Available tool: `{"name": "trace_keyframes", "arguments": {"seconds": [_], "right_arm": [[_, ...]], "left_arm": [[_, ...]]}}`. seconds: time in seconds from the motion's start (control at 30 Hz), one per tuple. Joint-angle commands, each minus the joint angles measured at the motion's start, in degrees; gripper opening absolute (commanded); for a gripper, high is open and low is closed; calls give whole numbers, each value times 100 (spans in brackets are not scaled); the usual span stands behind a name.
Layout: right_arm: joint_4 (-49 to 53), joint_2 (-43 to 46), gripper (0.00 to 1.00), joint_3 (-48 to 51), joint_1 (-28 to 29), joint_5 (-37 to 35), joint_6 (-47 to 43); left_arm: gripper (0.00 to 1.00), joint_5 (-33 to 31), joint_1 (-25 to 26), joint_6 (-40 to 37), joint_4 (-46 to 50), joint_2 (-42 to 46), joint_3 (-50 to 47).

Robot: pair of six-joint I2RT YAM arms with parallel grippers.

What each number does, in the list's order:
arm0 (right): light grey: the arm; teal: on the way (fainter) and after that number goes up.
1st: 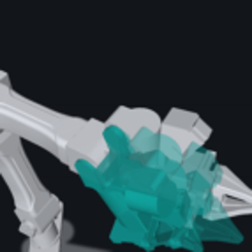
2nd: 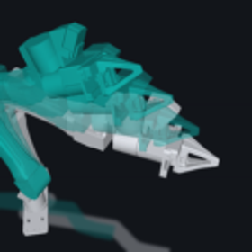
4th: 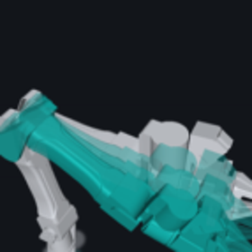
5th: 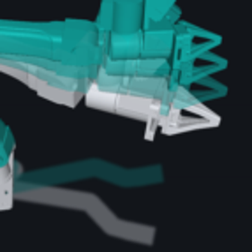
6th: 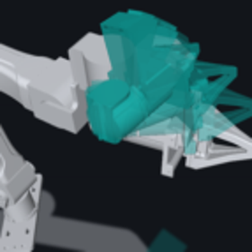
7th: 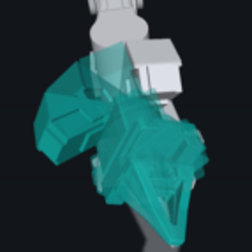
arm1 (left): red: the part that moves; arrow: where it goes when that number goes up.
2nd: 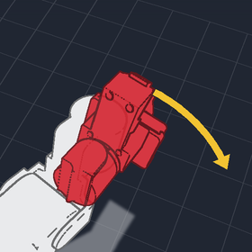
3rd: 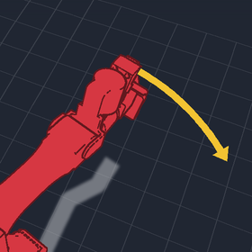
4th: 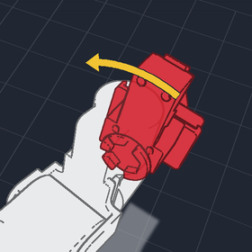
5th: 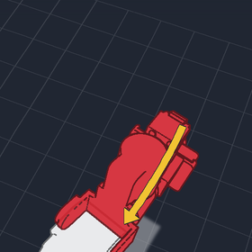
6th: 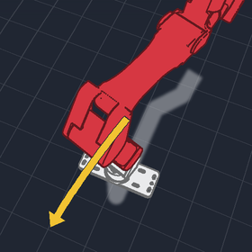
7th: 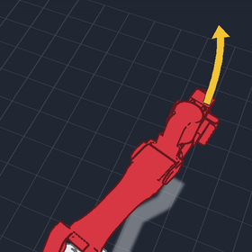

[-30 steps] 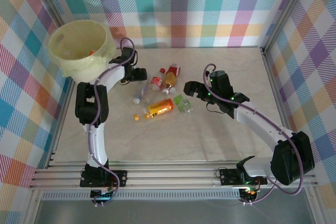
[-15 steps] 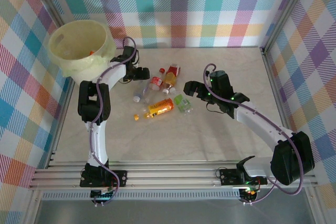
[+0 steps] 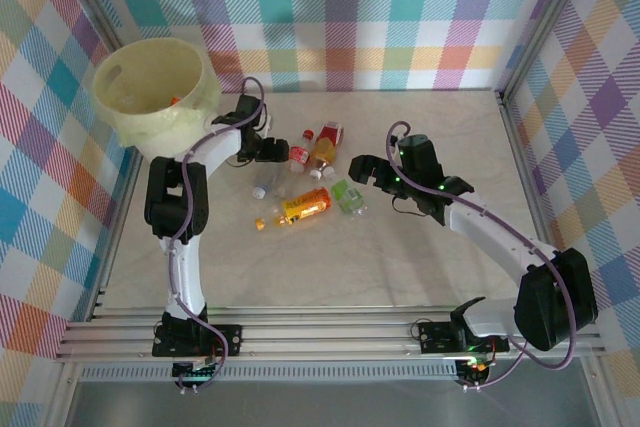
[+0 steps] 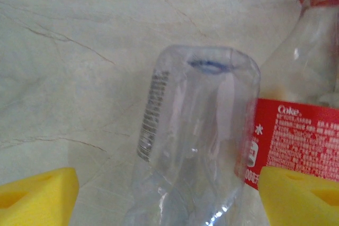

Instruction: Put the plastic bottles in the bin

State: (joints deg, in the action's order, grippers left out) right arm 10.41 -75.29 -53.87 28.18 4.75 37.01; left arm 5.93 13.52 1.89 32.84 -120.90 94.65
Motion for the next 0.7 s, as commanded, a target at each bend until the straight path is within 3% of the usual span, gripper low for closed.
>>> {"name": "trace_keyframes", "arguments": {"seconds": [0.0, 0.4, 0.67], "right_arm": [[-27, -32, 100, -54, 11, 94, 75], [3, 18, 100, -45, 12, 193, -79], [-3, 176, 100, 115, 11, -218, -372]], "left_arm": [[86, -323, 125, -250, 316, -268, 162], [72, -723, 142, -101, 288, -350, 56], [57, -737, 143, 324, -301, 536, -809]]}}
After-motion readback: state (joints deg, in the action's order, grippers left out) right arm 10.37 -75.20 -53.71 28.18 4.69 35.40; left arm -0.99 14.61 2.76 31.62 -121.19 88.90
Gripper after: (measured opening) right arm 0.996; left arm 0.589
